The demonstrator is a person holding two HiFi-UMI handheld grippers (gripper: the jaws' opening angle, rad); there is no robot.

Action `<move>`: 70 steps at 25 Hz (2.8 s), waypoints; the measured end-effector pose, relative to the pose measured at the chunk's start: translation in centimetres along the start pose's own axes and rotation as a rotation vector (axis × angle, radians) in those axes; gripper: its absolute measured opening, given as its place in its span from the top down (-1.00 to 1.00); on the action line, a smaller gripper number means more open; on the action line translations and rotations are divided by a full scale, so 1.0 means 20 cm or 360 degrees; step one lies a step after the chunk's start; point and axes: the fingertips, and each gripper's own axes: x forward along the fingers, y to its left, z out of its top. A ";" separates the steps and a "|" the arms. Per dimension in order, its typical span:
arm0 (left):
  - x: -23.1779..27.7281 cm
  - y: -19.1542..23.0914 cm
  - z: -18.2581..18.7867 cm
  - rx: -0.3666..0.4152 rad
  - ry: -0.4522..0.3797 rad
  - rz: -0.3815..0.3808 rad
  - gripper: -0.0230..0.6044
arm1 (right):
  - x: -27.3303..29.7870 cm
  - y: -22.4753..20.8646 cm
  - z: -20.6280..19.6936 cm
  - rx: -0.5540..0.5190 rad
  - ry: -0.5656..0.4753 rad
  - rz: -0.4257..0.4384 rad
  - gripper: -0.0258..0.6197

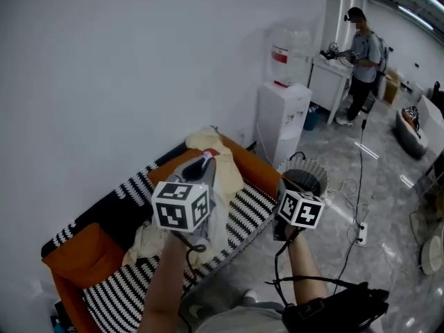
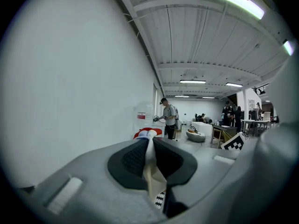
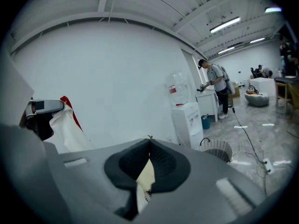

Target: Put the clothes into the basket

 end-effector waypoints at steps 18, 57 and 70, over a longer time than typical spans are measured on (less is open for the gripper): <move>0.86 -1.11 -0.03 0.0066 0.0090 -0.0603 0.81 | -0.51 -1.29 0.04 0.0258 -0.0121 -0.0539 0.91; 2.66 -1.57 0.29 0.0041 0.0031 -0.0802 0.81 | 0.37 -2.47 0.77 0.0159 -0.0062 -0.0665 0.91; 2.90 -1.56 0.30 0.0068 0.0051 -0.0779 0.81 | 0.62 -2.62 0.86 0.0174 -0.0030 -0.0599 0.91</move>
